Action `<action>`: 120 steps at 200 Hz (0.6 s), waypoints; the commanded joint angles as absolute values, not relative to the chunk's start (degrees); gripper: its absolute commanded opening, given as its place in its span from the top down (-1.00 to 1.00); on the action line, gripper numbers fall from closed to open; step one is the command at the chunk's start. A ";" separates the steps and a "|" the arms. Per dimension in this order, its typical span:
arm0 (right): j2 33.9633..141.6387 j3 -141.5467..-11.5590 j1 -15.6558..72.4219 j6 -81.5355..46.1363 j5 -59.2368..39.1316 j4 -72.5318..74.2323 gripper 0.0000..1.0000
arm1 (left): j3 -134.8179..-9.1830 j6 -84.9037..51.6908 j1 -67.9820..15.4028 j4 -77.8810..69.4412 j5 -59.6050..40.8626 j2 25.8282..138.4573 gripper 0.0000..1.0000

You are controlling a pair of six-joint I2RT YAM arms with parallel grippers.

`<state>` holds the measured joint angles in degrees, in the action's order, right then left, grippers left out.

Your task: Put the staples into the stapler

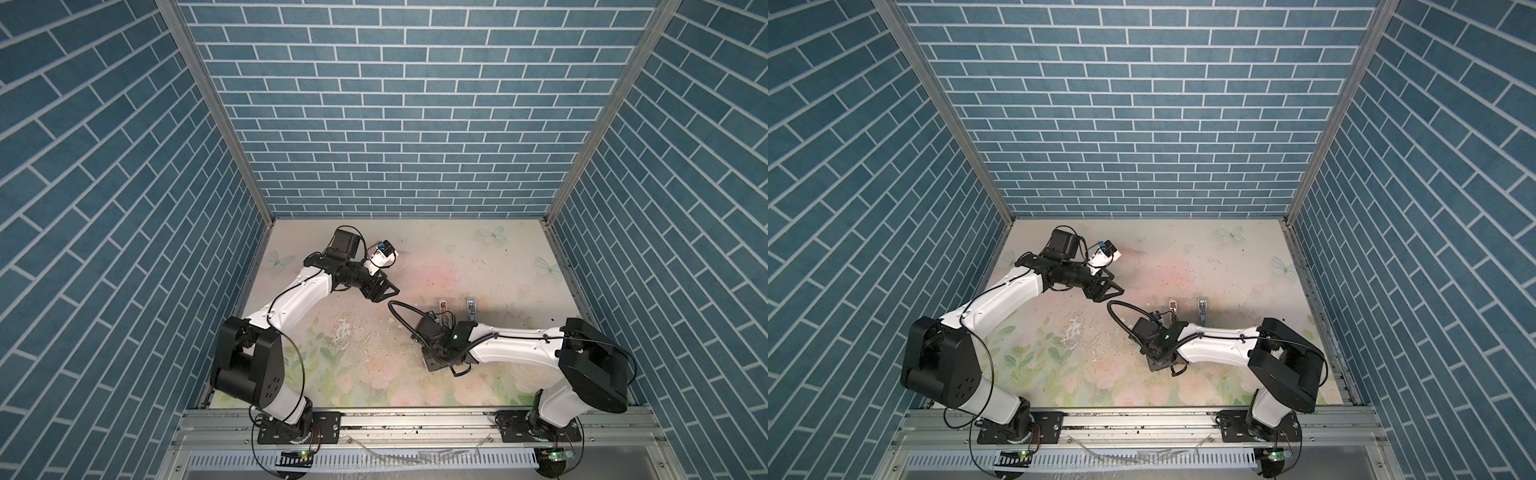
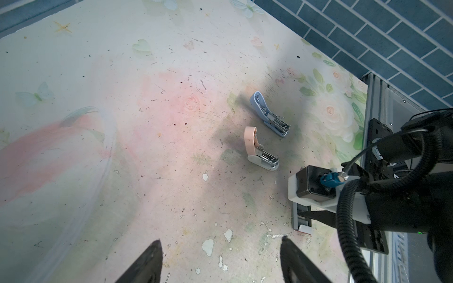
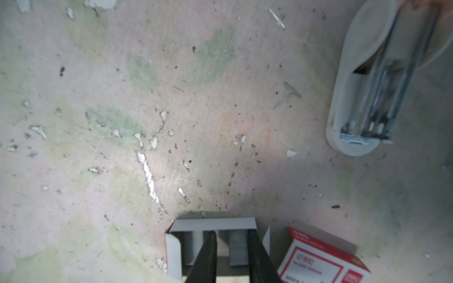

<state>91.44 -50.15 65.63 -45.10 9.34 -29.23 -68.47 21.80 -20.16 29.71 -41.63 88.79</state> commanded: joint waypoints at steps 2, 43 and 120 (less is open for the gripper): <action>92.46 -51.50 65.83 -45.44 11.25 -31.33 0.49 | -67.50 21.62 -20.37 29.62 -42.76 89.12 -0.53; 92.81 -51.55 65.96 -45.52 11.58 -31.29 0.48 | -67.32 21.40 -20.39 29.44 -42.92 89.07 -0.53; 94.04 -52.12 65.97 -45.57 11.88 -31.48 0.47 | -67.24 21.36 -20.47 29.16 -43.00 89.38 -0.54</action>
